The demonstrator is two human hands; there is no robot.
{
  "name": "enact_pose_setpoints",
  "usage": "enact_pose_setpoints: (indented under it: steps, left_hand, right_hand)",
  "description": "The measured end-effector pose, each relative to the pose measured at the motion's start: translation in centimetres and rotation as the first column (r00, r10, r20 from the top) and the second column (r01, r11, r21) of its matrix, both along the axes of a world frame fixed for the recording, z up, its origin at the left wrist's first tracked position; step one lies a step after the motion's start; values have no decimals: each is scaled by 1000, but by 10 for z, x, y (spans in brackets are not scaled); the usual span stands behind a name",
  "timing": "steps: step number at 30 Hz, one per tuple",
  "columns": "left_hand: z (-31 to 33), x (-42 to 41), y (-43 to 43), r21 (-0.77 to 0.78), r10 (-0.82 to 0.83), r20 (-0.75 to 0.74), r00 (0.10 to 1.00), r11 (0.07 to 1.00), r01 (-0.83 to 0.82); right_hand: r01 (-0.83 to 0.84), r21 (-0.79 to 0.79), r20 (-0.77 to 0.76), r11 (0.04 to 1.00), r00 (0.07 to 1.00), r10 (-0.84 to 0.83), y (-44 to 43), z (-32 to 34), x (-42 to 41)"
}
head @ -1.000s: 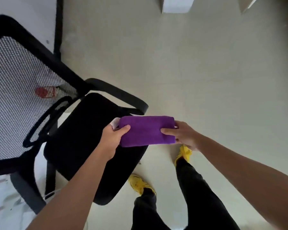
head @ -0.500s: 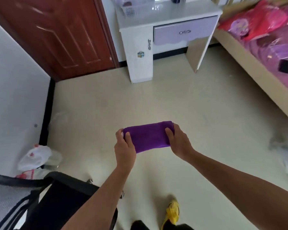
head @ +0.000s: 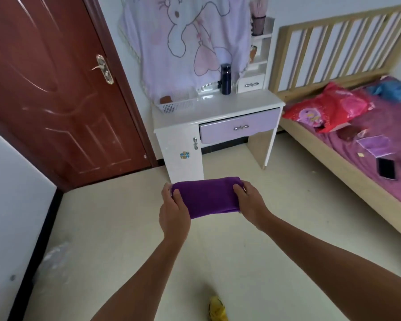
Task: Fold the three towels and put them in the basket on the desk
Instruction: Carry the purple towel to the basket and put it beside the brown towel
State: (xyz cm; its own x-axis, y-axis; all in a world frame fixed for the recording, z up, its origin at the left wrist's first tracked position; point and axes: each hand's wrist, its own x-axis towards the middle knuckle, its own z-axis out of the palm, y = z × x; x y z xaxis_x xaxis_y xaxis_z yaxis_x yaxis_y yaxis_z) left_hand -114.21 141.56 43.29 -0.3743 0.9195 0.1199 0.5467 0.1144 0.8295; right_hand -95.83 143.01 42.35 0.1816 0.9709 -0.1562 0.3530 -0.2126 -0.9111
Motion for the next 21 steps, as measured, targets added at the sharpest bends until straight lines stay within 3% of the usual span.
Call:
enact_pose_setpoints:
  steps: [2,5,8,13,17,21]
  left_hand:
    - [9,4,50,12,-9,29,1000,1000,9]
    - [22,9,119,57,-59,71,996,997,55]
    - [36,20,185,69,-89,127,988,994,80]
    - [46,35,284,-3,-25,257,966,1000,27]
    - [46,46,368,-1,-46,183,982,999,47]
    - [39,41,466,-75,-190,168,967,976,205]
  right_hand:
    - [14,-81,-125,997,992,-24,49,17,6]
    - [30,-135,-165,990,985,-53,120,39,14]
    - [97,-118,-120,988,986,-111,190,49,20]
    - [166,25,95,986,981,-167,288,49,30]
    - [109,71,192,992,974,-121,377,40,38]
    - [-28,75,150,997,989,16,483,36,58]
